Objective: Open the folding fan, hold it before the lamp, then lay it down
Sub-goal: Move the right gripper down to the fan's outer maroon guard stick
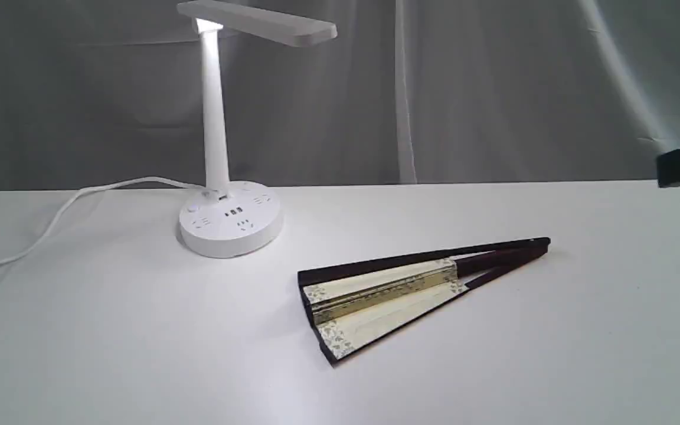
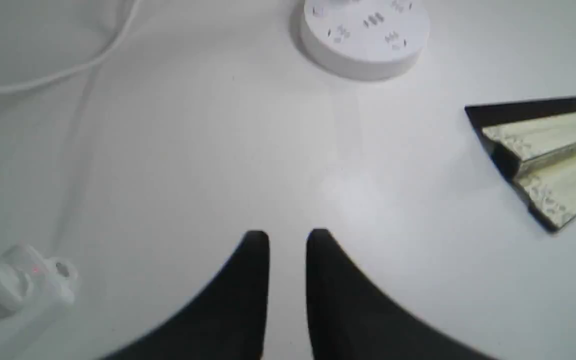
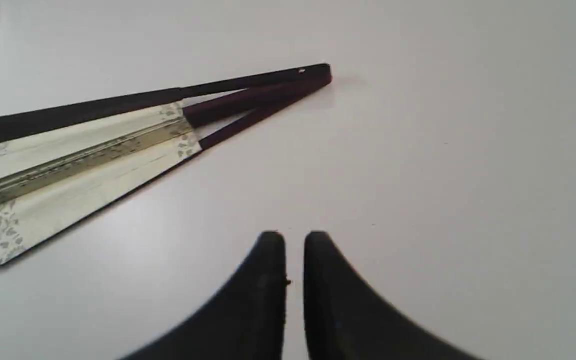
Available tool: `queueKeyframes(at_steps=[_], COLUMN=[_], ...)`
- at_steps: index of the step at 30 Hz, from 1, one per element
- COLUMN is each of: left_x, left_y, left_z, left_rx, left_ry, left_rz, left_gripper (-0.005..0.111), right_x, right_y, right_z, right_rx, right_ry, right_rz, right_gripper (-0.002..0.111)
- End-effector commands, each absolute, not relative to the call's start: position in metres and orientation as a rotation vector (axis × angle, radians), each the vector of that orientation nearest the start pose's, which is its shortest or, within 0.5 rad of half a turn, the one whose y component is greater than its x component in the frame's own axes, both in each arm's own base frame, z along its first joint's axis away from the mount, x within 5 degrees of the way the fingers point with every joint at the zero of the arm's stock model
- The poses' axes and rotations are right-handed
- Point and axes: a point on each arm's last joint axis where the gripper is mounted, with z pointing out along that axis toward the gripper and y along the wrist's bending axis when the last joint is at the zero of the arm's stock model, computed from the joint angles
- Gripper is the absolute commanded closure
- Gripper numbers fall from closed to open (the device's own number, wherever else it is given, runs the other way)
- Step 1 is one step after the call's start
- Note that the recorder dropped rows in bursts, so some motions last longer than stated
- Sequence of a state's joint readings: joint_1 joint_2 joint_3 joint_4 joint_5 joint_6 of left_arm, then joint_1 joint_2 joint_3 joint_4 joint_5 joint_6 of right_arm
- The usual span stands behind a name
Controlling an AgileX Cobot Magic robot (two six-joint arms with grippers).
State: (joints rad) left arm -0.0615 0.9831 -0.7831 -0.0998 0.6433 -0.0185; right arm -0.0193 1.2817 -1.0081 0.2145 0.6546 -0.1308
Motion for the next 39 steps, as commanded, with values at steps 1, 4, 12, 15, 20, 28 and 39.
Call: queueKeyframes(at_steps=[1, 4, 12, 15, 20, 28, 39], left_x=[0.21, 0.219, 0.232, 0.236, 0.245, 0.257, 0.26], left_y=[-0.019, -0.022, -0.043, -0.047, -0.05, -0.052, -0.053], left_z=[0.296, 0.286, 0.268, 0.263, 0.249, 0.227, 0.218], left_rx=[0.018, 0.047, 0.177, 0.194, 0.198, 0.195, 0.172], left_ry=[2.398, 2.448, 2.507, 2.51, 2.551, 2.621, 2.654], left_rz=[-0.149, -0.147, -0.166, -0.17, -0.167, -0.161, -0.181], left_gripper=[0.086, 0.086, 0.086, 0.086, 0.086, 0.086, 0.086], right_x=[0.293, 0.315, 0.374, 0.397, 0.436, 0.493, 0.521], right_y=[0.012, 0.015, 0.018, 0.019, 0.02, 0.018, 0.029], right_z=[0.307, 0.298, 0.265, 0.248, 0.225, 0.187, 0.146], right_rx=[-0.033, -0.042, -0.195, -0.261, -0.476, -0.643, -1.131], right_ry=[2.447, 2.495, 2.674, 2.745, 2.8, 2.759, 2.372], right_rz=[0.256, 0.309, 0.354, 0.383, 0.408, 0.348, 0.352], right_gripper=[0.09, 0.081, 0.063, 0.058, 0.055, 0.052, 0.054])
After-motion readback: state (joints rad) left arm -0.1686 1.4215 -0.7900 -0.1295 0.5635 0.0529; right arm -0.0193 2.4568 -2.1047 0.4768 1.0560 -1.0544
